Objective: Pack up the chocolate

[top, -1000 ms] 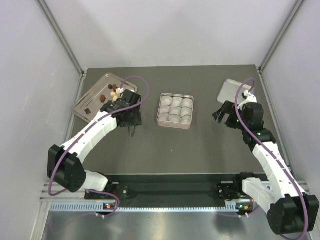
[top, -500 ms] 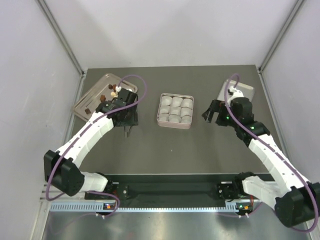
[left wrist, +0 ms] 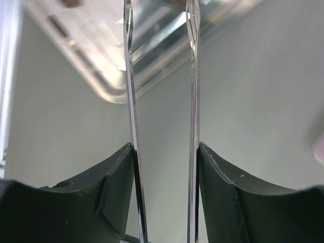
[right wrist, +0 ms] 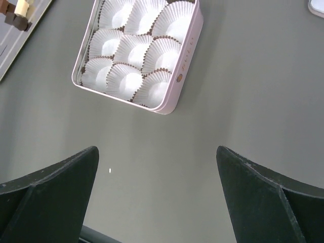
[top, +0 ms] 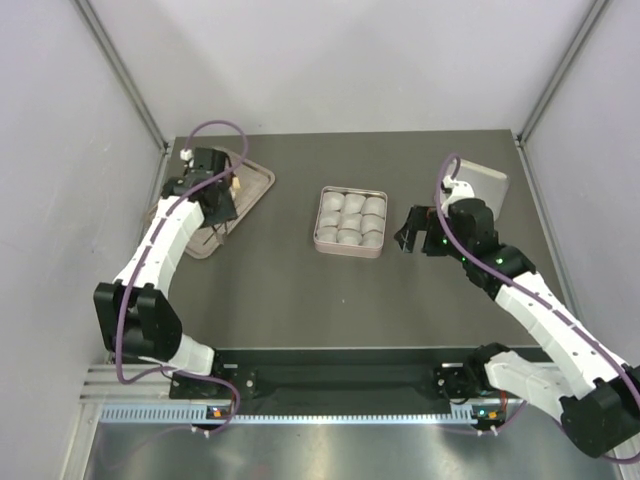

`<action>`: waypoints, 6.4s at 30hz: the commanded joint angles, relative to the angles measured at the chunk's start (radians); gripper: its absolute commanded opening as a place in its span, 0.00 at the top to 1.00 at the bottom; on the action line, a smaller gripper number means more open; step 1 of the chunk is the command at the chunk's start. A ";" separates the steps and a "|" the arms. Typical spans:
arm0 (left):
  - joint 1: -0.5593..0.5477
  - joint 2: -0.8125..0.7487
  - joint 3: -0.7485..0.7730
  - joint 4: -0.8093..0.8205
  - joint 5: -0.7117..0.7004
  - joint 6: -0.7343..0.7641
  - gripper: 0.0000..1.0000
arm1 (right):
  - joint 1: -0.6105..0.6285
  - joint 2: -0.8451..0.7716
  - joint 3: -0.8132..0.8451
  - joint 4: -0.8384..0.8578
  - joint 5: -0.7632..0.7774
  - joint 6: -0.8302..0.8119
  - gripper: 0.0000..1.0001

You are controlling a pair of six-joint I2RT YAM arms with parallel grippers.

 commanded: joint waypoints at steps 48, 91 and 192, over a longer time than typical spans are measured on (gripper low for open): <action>0.353 0.158 -0.108 0.248 0.037 0.048 0.47 | 0.122 -0.048 -0.030 0.105 0.145 -0.110 0.00; 0.275 -0.092 0.032 0.048 0.344 0.051 0.65 | 0.124 -0.073 -0.005 0.059 0.153 -0.072 0.00; 0.017 0.078 -0.141 0.255 0.117 -0.028 0.48 | 0.124 -0.208 -0.048 0.056 0.348 -0.015 0.00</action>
